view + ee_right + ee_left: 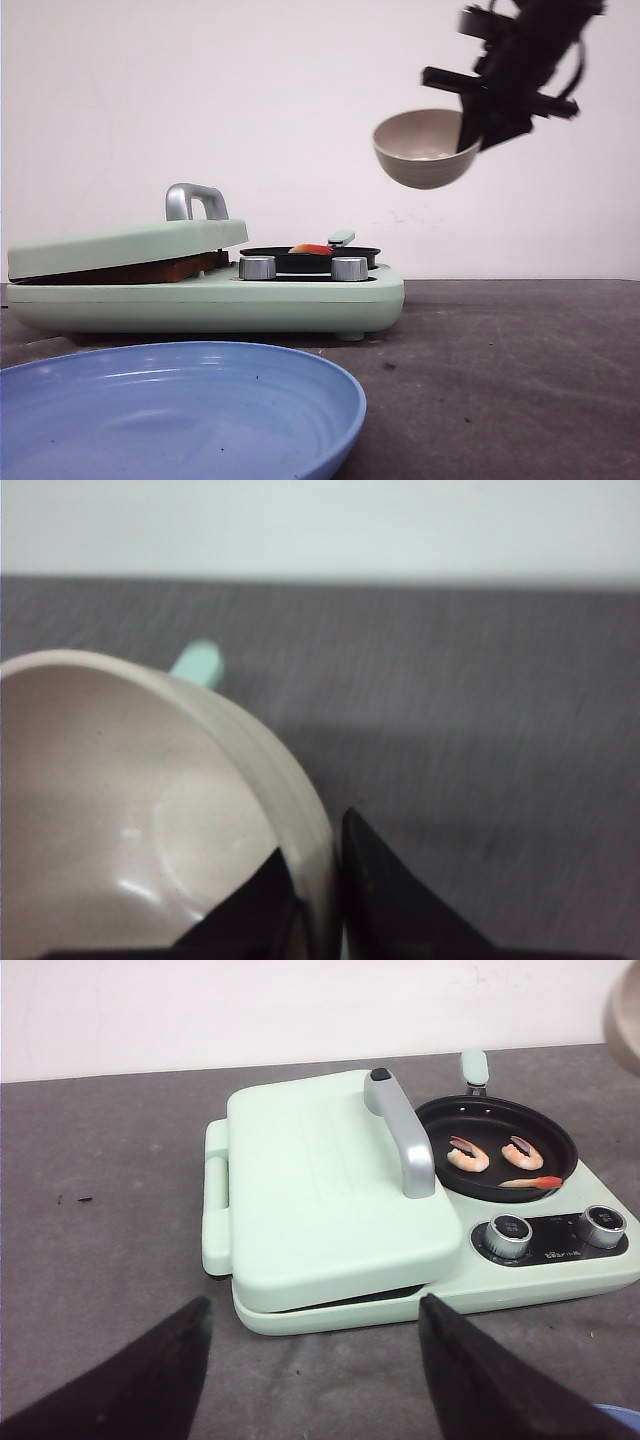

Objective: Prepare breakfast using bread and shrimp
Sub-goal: 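Carry the empty bowl back and lower it onto the table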

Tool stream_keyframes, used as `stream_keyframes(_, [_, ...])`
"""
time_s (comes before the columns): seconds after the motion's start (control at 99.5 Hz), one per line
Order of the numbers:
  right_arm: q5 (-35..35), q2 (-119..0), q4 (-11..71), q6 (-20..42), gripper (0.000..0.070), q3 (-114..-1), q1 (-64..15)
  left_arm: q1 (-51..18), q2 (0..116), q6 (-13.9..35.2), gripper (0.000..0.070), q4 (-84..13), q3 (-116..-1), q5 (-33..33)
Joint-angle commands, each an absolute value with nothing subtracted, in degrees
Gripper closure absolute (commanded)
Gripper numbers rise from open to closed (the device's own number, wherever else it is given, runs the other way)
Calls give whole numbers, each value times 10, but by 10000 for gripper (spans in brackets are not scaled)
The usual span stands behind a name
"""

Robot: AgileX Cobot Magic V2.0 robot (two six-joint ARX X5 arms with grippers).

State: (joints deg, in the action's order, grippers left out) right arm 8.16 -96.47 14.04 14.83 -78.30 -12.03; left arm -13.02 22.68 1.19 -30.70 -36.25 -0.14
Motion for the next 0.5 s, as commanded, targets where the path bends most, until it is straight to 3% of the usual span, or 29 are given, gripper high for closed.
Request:
stream_keyframes(0.0, [143, -973, 166, 193, 697, -797, -99, -131, 227, 16, 351, -303, -363, -5])
stream_keyframes(0.251, [226, -988, 279, 193, 697, -797, -36, -131, 227, 24, 351, -300, -363, -5])
stream_keyframes(0.492, [229, -1029, 320, 170, 697, -797, -24, -131, 227, 24, 351, -300, -363, -5])
